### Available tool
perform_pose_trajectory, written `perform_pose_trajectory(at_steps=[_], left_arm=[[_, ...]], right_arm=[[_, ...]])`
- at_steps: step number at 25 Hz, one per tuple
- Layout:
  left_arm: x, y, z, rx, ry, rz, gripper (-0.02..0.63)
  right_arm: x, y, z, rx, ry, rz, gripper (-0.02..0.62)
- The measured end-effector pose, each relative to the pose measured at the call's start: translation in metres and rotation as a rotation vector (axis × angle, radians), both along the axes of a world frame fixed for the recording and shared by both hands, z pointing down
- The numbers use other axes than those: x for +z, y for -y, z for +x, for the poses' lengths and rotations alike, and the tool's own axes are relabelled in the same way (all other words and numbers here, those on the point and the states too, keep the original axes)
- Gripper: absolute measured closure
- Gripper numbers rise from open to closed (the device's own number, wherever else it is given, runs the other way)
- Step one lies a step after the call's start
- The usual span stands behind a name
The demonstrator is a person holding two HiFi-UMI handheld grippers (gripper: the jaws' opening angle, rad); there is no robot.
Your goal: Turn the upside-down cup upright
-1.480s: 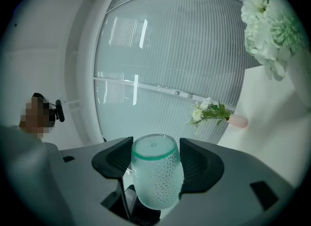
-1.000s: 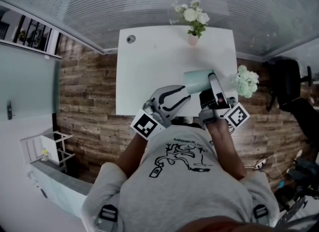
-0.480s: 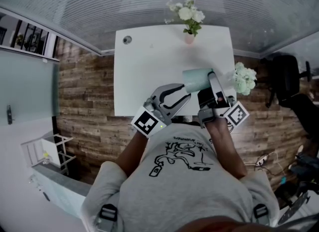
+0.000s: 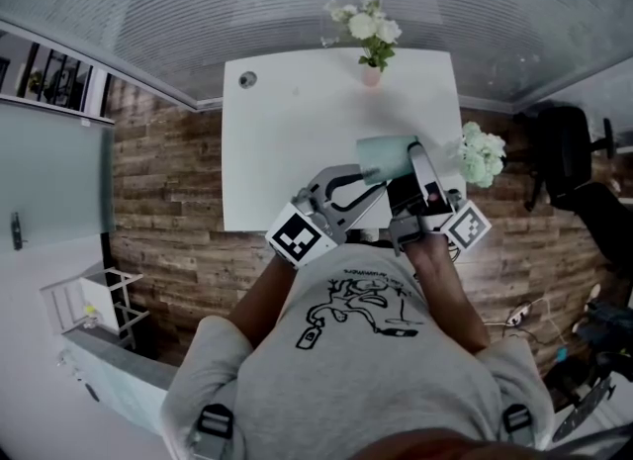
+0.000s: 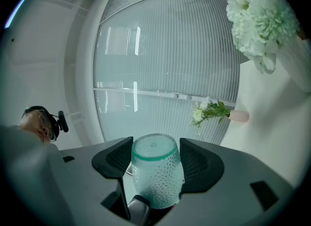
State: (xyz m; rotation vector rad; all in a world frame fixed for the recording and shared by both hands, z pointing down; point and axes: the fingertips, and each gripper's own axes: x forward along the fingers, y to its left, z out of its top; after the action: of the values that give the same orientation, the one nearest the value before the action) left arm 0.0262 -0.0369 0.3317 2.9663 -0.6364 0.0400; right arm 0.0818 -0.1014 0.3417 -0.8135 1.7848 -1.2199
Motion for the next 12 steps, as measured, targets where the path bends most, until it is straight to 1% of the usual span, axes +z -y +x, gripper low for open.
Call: perform_pose_trajectory(at_steps=[8, 12], left_arm=[[-0.0010, -0.0044, 0.0093, 0.068, -0.029, -0.059, 0.567], [-0.0015, -0.0074, 0.0107, 0.089, -0.053, -0.076, 0.578]], right_arm=[[-0.0024, -0.0004, 0.0059, 0.015, 0.043, 0.021, 0.279], [-0.0044, -0.0014, 0.0060, 0.001, 0.049, 0.051, 0.279]])
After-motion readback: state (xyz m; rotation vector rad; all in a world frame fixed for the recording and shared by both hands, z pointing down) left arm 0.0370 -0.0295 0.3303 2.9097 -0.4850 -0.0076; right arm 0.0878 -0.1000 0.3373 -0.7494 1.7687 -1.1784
